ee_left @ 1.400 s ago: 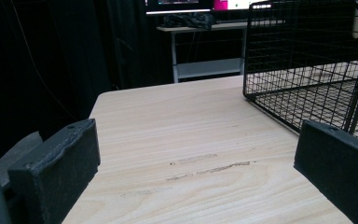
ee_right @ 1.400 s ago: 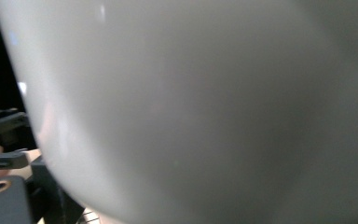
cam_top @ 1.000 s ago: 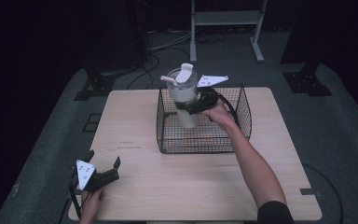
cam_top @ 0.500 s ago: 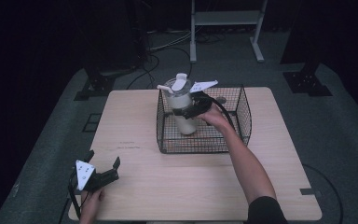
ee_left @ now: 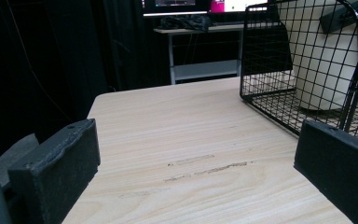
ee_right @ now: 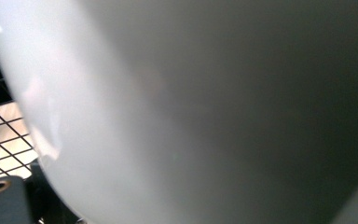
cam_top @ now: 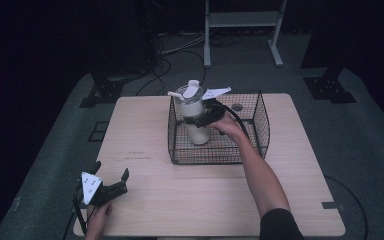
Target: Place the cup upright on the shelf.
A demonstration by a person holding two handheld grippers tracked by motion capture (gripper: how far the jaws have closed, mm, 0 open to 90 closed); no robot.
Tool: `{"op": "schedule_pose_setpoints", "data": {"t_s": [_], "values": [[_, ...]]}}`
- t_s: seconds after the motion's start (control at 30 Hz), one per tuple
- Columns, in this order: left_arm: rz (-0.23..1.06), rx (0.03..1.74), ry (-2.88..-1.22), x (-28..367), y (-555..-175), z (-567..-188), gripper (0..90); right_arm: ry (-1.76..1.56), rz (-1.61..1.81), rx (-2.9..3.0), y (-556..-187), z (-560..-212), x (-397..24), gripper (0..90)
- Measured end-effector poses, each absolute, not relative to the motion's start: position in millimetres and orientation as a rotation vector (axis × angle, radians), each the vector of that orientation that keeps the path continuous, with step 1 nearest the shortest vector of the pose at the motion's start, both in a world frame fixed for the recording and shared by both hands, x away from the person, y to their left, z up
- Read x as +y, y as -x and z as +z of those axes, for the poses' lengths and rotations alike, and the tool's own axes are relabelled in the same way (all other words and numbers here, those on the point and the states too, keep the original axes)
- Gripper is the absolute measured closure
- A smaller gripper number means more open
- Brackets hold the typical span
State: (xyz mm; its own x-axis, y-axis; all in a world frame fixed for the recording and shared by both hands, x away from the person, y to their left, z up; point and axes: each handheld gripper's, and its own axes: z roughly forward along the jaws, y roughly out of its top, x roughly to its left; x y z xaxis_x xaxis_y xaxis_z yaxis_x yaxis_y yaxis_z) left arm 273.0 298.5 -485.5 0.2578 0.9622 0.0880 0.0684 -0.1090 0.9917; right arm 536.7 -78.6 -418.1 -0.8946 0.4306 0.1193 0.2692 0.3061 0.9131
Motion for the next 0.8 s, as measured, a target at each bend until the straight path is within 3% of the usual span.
{"op": "schedule_pose_setpoints", "data": {"t_s": [0.8], "values": [[1.054, 1.018, -1.461, 297.8, -272.7, -485.5, 0.0, -0.615, 1.553, 2.443, -532.5, -417.1, -90.8, 6.6]]}}
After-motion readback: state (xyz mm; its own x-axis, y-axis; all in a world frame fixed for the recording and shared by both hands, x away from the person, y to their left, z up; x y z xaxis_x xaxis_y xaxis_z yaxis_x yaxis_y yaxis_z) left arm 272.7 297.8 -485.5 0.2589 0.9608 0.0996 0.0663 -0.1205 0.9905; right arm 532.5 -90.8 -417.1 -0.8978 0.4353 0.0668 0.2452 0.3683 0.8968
